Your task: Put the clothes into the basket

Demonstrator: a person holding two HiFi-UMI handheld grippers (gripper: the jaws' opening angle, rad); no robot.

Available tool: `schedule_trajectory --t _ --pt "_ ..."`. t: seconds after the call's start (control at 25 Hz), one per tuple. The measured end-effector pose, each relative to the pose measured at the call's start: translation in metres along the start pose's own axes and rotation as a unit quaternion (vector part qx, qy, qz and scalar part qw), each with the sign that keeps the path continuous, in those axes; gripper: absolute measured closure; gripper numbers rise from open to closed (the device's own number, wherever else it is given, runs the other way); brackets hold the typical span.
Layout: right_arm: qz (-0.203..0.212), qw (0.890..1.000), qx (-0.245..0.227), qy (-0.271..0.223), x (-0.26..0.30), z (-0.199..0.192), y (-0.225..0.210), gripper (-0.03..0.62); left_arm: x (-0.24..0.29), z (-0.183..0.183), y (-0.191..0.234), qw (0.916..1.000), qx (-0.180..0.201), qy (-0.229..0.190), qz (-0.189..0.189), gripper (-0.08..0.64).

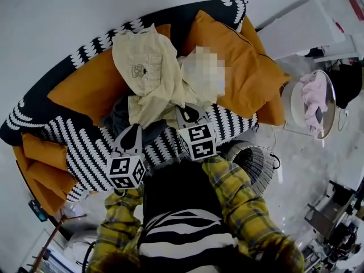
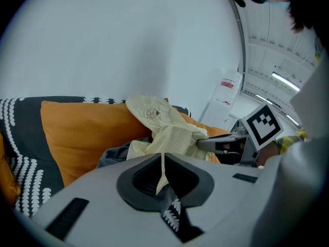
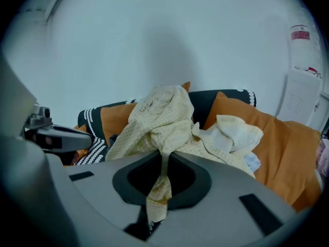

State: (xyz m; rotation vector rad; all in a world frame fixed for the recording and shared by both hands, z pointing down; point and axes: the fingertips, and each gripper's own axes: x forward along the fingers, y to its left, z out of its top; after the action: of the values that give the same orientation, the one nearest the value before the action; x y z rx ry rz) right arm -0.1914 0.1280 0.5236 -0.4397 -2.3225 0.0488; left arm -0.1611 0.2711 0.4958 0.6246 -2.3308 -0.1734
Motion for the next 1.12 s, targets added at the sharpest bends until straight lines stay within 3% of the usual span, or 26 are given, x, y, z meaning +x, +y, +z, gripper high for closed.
schedule_trajectory --t 0.32,0.68,0.92,1.12 --pt "-0.017 0.997 0.027 -0.076 -0.076 0.027 -0.020 0.543 -0.006 0.014 -0.047 0.9991 0.036 -0.010 -0.020 0.529" --pt "-0.066 0.986 0.062 -0.138 -0.178 0.018 -0.059 0.545 -0.013 0.028 -0.122 0.9943 0.081 -0.028 -0.064 0.529" --pt "-0.103 0.973 0.091 -0.186 -0.257 0.008 -0.088 0.545 -0.019 0.027 -0.187 0.9878 0.109 -0.033 -0.107 0.529" --pt "-0.157 0.956 0.114 -0.220 -0.329 -0.010 -0.118 0.545 -0.019 0.024 -0.248 0.9768 0.141 -0.029 -0.158 0.529"
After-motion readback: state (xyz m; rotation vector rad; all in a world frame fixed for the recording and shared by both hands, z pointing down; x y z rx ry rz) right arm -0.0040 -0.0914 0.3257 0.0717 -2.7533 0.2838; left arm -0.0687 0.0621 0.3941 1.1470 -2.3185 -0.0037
